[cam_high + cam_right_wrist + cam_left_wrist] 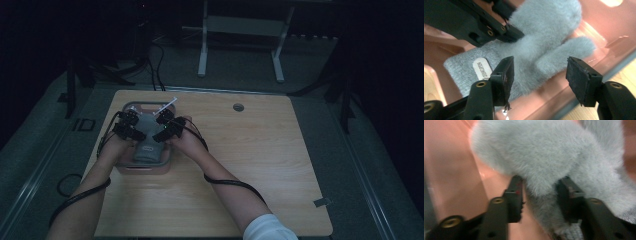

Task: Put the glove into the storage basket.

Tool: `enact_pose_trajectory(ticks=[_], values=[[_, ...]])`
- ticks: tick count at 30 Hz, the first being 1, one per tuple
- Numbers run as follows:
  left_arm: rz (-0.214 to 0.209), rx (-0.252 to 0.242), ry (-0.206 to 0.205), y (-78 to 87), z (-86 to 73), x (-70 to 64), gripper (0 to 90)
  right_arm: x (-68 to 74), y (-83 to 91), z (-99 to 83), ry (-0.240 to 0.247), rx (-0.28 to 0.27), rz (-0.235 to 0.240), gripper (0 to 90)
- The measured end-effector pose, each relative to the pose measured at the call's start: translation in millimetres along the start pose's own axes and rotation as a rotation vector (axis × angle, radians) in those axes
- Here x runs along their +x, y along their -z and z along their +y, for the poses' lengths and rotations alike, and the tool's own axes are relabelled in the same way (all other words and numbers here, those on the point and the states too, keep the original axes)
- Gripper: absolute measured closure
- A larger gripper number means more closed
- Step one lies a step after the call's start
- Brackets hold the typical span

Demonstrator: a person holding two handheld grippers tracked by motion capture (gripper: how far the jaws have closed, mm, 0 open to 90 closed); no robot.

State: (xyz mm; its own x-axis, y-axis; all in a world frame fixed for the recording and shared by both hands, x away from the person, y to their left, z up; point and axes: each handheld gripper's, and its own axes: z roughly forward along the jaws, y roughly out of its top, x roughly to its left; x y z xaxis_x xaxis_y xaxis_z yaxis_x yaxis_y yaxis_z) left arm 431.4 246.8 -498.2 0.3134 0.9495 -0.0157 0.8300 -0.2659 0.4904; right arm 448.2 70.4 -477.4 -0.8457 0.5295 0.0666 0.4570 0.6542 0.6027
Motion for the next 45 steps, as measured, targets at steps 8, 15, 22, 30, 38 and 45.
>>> enact_pose_trajectory(ticks=[8, 15, 22, 30, 38, 45], values=[[-0.017, -0.206, -0.008, 39.7, -6.4, 3.5, 20.0, -4.4, 31.1, -7.7, 0.011, -0.094, 0.050, 15.7], [-0.077, -0.272, -0.056, 59.4, -21.2, -13.1, 19.1, -1.5, 47.6, -20.7, 0.070, -0.089, 0.067, 14.1], [-0.092, -0.291, -0.126, 61.4, -25.9, -38.7, 19.2, -3.7, 63.4, -32.9, 0.078, -0.128, 0.070, 14.2], [-0.136, -0.346, -0.144, 70.5, -35.9, -60.2, 19.6, -4.6, 82.4, -56.9, 0.096, -0.146, 0.023, 14.2], [-0.235, -0.388, -0.211, 76.9, -44.8, -94.2, 19.7, -11.6, 103.9, -86.6, 0.081, -0.169, 0.020, 14.3], [-0.297, -0.414, -0.292, 83.2, -49.3, -129.3, 19.7, -21.4, 117.1, -117.5, 0.062, -0.173, -0.004, 14.5]])
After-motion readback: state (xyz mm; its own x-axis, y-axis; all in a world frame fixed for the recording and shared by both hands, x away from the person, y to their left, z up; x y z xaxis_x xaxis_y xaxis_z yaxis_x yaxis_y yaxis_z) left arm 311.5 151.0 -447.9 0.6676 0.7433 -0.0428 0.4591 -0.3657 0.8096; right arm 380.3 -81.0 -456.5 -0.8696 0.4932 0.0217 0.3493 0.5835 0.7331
